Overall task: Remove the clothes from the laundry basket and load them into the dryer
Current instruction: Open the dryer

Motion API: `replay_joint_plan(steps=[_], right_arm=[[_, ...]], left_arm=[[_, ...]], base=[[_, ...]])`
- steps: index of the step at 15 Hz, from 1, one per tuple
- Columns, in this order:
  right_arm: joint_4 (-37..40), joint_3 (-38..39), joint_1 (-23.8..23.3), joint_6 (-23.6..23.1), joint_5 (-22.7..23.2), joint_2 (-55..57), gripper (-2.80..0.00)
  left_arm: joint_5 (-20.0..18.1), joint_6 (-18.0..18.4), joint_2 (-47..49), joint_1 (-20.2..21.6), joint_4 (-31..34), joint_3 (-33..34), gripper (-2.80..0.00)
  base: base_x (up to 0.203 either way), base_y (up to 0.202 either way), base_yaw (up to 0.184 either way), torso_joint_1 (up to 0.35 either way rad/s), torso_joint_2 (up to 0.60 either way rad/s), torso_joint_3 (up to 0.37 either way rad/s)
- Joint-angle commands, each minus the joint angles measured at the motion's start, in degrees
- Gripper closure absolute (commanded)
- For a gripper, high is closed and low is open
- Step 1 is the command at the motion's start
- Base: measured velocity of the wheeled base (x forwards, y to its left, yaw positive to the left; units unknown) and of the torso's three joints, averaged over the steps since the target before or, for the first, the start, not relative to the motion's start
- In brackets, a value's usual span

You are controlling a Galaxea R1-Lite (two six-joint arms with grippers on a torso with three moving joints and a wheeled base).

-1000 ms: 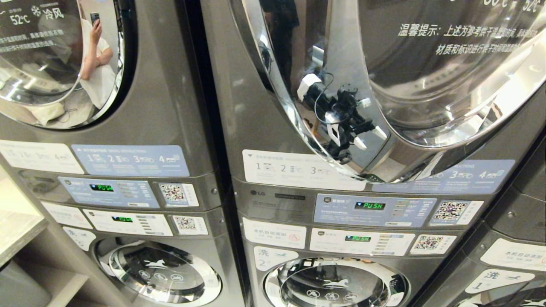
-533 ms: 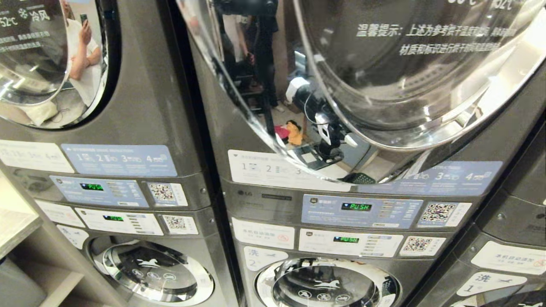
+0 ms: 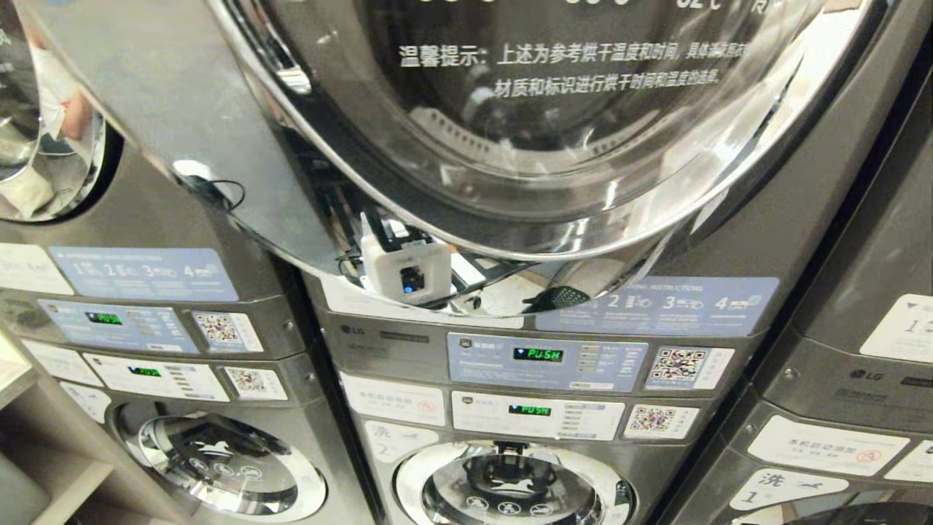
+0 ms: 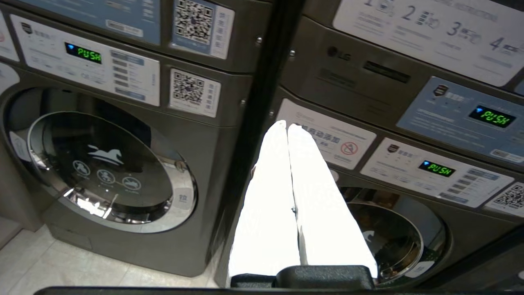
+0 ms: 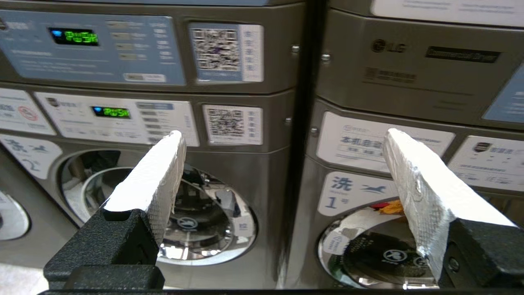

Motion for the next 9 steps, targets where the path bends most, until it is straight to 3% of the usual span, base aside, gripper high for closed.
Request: replay_joint_plan(steps=[1, 9], right_arm=[[0.0, 0.4, 0.0, 0.0, 0.0, 0.1, -2.8], [0.0, 0.4, 0.0, 0.1, 0.0, 0.1, -2.8]], left_arm=[[0.0, -0.1, 0.0, 0.0, -0.1, 1.8, 0.0], [0.0, -0.1, 0.0, 0.0, -0.1, 1.8, 0.0]], base=[[0.0, -0.194, 0.001, -0.002, 0.0, 0.002], [0.0, -0.194, -0.001, 0.004, 0.0, 0.003]])
